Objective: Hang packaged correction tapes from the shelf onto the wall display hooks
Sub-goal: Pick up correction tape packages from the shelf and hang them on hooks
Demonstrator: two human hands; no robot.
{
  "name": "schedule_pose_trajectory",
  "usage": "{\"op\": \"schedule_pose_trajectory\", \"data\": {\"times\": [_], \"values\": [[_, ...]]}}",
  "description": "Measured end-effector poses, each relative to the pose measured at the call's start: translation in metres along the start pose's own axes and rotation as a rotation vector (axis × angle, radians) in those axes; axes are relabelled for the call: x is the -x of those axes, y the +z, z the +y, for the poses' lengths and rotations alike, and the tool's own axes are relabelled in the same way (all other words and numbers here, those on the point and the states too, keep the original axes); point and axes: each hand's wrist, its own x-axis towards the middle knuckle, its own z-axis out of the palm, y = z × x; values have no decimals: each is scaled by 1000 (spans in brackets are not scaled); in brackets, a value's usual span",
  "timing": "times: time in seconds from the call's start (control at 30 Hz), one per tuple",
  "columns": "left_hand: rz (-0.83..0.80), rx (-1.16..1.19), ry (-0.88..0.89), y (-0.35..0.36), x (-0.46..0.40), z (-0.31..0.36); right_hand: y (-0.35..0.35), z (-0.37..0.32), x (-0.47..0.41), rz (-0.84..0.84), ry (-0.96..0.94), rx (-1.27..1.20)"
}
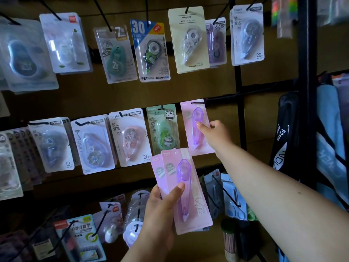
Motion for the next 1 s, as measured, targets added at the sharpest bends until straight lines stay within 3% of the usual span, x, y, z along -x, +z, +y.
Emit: {"op": "schedule_pose_trajectory", "data": {"times": [0.3, 0.53, 0.7, 1.0], "values": [[-19, -4, 21, 2, 1, -1, -13, 28, 42, 79, 20, 139], [-19, 29, 98, 14, 1, -7, -20, 35, 127, -329, 133, -183], [-5, 10, 74, 15, 4, -5, -25, 36, 122, -232, 119, -211], [76, -58, 91, 11, 3, 1, -54, 1, 90, -39, -149, -302]]}}
